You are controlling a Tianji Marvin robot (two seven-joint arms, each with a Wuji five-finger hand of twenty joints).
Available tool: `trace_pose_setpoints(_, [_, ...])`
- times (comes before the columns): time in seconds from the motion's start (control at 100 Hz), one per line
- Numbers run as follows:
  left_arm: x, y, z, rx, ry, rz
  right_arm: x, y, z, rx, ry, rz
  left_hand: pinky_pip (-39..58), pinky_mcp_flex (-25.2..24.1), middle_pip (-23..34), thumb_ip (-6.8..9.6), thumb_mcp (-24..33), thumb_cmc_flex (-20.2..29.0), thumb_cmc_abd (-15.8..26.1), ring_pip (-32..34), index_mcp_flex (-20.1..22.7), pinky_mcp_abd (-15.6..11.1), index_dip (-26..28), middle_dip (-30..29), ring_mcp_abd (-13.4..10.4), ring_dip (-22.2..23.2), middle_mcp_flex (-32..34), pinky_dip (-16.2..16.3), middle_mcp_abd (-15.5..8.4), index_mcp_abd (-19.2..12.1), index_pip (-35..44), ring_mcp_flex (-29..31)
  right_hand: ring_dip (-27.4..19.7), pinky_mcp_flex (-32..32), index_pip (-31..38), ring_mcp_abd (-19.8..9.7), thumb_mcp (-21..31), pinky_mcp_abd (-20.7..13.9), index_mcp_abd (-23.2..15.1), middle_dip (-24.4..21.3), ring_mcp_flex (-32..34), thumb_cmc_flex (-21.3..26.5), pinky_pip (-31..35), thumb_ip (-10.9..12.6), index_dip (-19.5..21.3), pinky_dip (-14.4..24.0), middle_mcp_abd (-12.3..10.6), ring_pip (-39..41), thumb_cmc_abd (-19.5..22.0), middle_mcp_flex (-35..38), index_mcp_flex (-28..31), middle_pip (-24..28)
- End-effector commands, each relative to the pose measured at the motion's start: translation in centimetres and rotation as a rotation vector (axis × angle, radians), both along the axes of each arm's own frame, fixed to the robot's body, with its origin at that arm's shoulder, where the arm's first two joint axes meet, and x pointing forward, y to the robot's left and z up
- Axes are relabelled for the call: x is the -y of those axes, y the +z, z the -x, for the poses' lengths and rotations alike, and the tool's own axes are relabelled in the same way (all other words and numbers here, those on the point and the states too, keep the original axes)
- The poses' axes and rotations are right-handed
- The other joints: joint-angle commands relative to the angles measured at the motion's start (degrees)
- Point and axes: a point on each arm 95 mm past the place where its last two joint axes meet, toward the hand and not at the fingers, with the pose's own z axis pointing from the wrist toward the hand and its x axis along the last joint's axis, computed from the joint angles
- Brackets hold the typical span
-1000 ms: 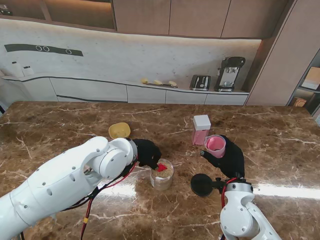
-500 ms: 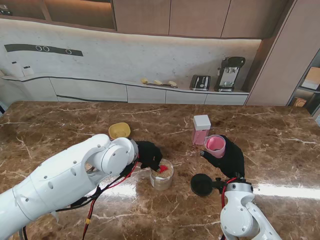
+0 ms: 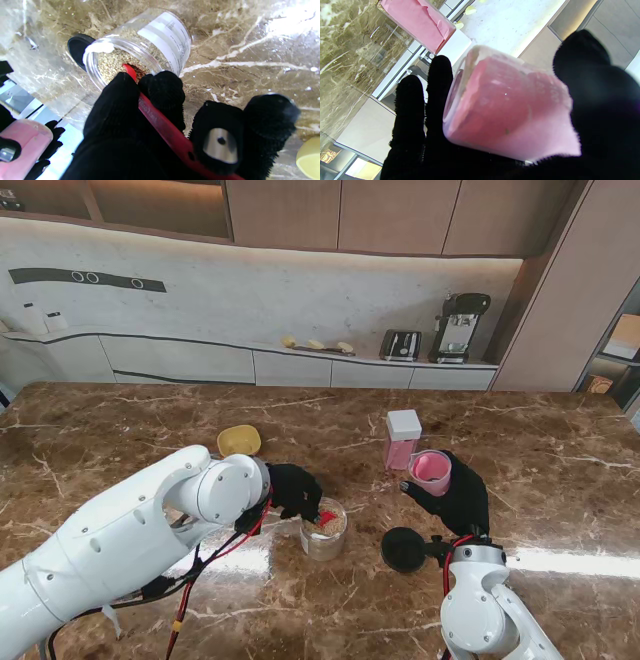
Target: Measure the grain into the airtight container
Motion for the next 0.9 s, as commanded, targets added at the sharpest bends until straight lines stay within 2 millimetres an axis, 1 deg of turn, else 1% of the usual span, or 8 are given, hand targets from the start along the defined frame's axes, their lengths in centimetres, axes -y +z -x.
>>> trace_pose_setpoints(0.0, [-0.4,-0.8,0.0,-0.027,0.025,-0.002,-0.1,-0.4,0.2,-0.024,0.005,0.000,4.6,0.4,1.6,0.81,-1.1,2.3,3.0,6.7,-1.4,-0.1,0.6,1.0,-1.1,0.0,3.8,0.8,-3.1,-1.4,-0.3,2.6,0.2,-0.8,4.6,-2.7,10.9,-1.0,-6.2,-0.6,-1.5,5.0,-0.7,-0.3,0.4,-0.6,-3.6,-0.2,8.4,1.2,3.0,2.6])
trace_pose_setpoints(0.51, [-1.7,-2.1,-0.4,-0.122,0.122,0.087,-0.3,-0.5,0.1,-0.042,0.006,0.010,5.0,-0.3,1.6,1.03,-2.1,2.8,3.4,6.6,-1.7,0.0,0.8,1.3,-0.9,0.1,3.4,1.0,-3.0,-1.6,-0.3,2.6,0.0,-1.1,4.5,-2.8,10.8,-0.8,-6.3,-1.3,-1.8,5.0,-2.0,-0.3,0.4,-0.9,-3.6,-1.0,8.3,0.9,2.9,2.3])
trace_pose_setpoints(0.89, [-2.2,-2.4,-0.4,-0.116,0.147,0.126,-0.6,-0.5,0.0,-0.052,0.013,0.021,5.4,-0.5,2.0,1.23,-3.0,3.0,3.7,6.7,-2.0,-0.1,1.2,1.7,-1.0,0.1,3.1,1.2,-3.3,-2.3,-0.3,2.6,0.0,-1.2,4.5,-2.8,10.8,-0.8,-6.3,-1.6,-1.7,5.1,-2.4,-0.3,0.4,-1.0,-3.6,-1.2,8.4,0.8,2.9,2.3])
